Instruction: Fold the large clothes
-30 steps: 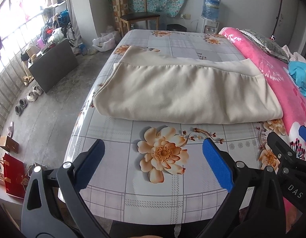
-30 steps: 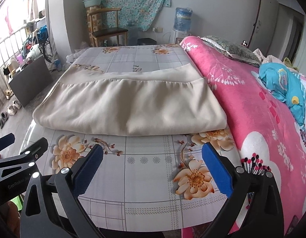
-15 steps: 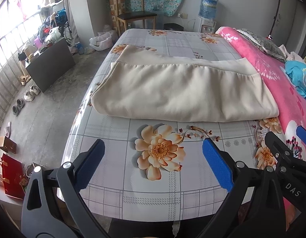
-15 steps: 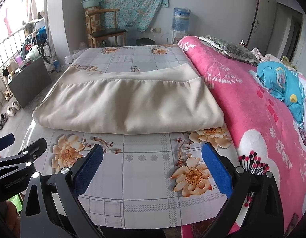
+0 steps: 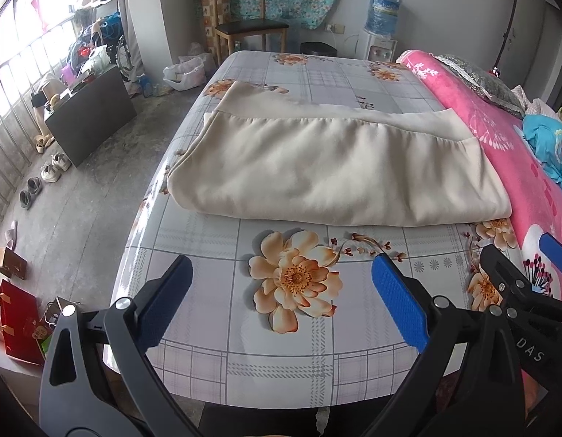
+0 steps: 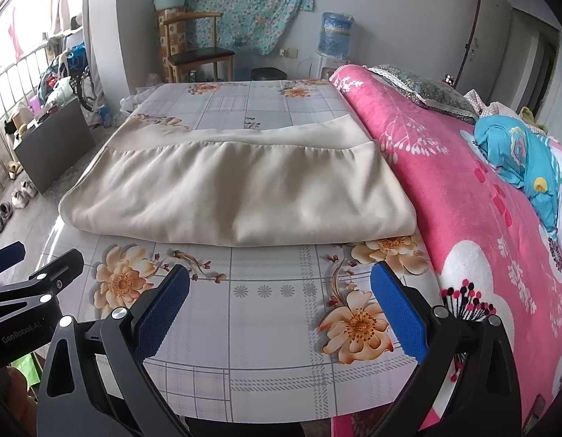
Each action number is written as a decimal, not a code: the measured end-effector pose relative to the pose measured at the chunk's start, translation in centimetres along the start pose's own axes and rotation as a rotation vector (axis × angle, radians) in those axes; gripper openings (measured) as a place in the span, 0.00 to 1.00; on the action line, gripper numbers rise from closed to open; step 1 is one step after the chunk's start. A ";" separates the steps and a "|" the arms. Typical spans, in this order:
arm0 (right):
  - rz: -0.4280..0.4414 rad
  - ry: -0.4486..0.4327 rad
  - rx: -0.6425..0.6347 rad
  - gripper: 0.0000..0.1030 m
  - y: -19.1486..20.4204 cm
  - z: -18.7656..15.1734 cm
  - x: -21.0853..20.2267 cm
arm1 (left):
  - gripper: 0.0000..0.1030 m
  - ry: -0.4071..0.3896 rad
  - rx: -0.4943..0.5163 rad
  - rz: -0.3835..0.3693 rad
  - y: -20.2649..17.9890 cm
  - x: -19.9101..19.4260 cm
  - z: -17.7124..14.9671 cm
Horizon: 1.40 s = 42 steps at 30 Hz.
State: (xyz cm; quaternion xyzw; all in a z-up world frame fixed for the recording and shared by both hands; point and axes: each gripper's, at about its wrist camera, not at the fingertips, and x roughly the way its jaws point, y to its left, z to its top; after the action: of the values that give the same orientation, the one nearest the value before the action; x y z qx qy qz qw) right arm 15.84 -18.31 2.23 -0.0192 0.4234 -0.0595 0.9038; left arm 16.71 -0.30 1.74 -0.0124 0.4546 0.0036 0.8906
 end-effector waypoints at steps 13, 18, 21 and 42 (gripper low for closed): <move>-0.010 0.005 -0.006 0.94 0.4 0.3 0.2 | 0.92 0.004 0.001 -0.017 0.4 0.3 0.1; -0.013 0.006 -0.006 0.94 0.5 0.4 0.3 | 0.92 0.004 0.001 -0.016 0.5 0.4 0.0; -0.012 0.006 -0.005 0.94 0.6 0.4 0.3 | 0.92 0.004 0.001 -0.016 0.5 0.4 0.0; -0.012 0.003 0.017 0.94 0.1 0.4 0.8 | 0.92 0.010 0.008 -0.012 0.5 1.0 0.0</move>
State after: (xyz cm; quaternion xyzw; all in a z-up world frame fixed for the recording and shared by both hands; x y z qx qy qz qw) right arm 16.64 -18.32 1.82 -0.0140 0.4243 -0.0684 0.9028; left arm 17.32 0.21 0.96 -0.0118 0.4591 -0.0034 0.8883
